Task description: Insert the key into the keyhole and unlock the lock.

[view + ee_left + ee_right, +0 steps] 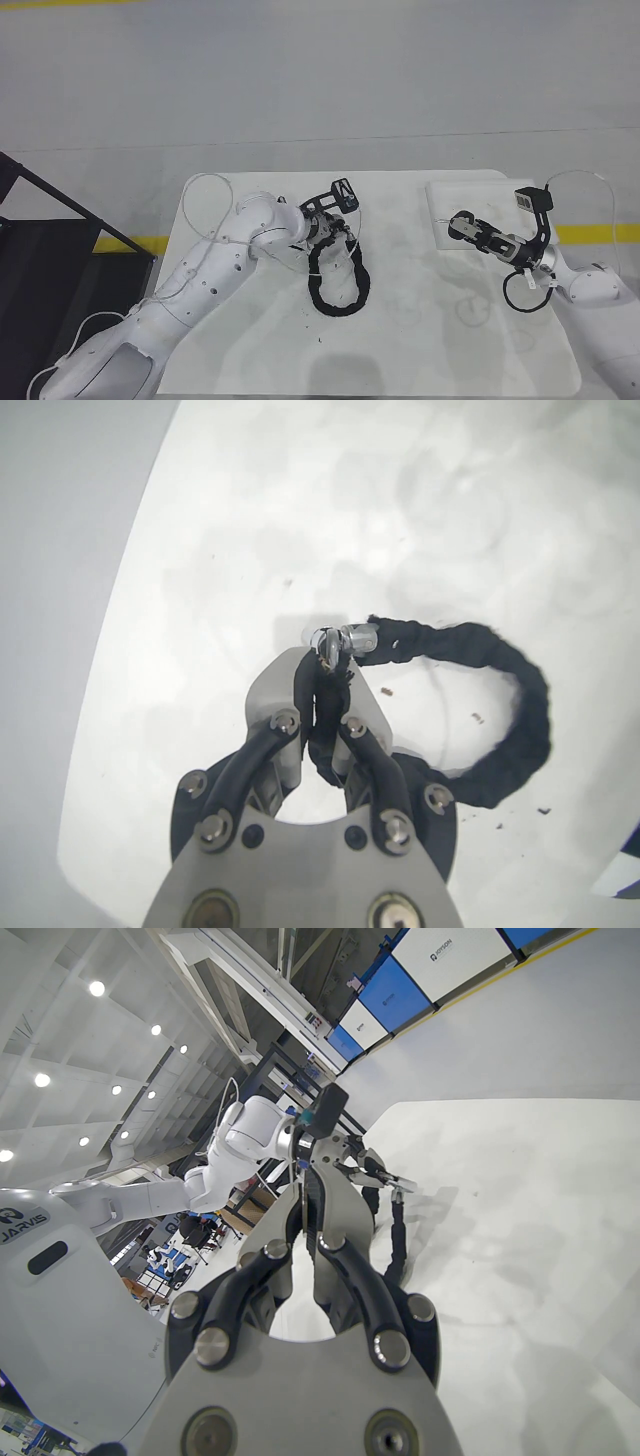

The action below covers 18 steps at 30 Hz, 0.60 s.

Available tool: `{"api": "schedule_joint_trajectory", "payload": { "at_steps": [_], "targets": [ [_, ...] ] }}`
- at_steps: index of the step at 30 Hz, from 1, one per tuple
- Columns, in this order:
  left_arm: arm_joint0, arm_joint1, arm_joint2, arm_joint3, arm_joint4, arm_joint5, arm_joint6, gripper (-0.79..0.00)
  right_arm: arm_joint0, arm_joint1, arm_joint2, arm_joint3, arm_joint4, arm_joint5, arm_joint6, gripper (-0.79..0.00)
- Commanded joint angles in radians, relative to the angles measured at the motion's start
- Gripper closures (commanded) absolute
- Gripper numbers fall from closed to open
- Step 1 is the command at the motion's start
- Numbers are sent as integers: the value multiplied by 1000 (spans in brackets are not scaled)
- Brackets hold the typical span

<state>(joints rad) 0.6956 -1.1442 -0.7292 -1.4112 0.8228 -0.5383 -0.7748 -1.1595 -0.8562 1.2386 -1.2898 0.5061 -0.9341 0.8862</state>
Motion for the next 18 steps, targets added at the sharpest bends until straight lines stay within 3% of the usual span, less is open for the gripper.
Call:
{"api": "schedule_joint_trajectory", "payload": {
  "at_steps": [1, 5, 12, 18],
  "targets": [
    [16, 12, -59, 31, -210, -150, 60, 0, 0, 0, 0, 0, 0, 0, 0, 0],
    [37, 21, -91, 109, -547, -474, 130, 0, 0, 0, 0, 0, 0, 0, 0, 0],
    [20, 24, -28, 106, -1069, -474, -20, 0, 0, 0, 0, 0, 0, 0, 0, 0],
    [-10, -1, 43, 198, -1172, -474, -33, 0, 0, 0, 0, 0, 0, 0, 0, 0]
  ]
}}
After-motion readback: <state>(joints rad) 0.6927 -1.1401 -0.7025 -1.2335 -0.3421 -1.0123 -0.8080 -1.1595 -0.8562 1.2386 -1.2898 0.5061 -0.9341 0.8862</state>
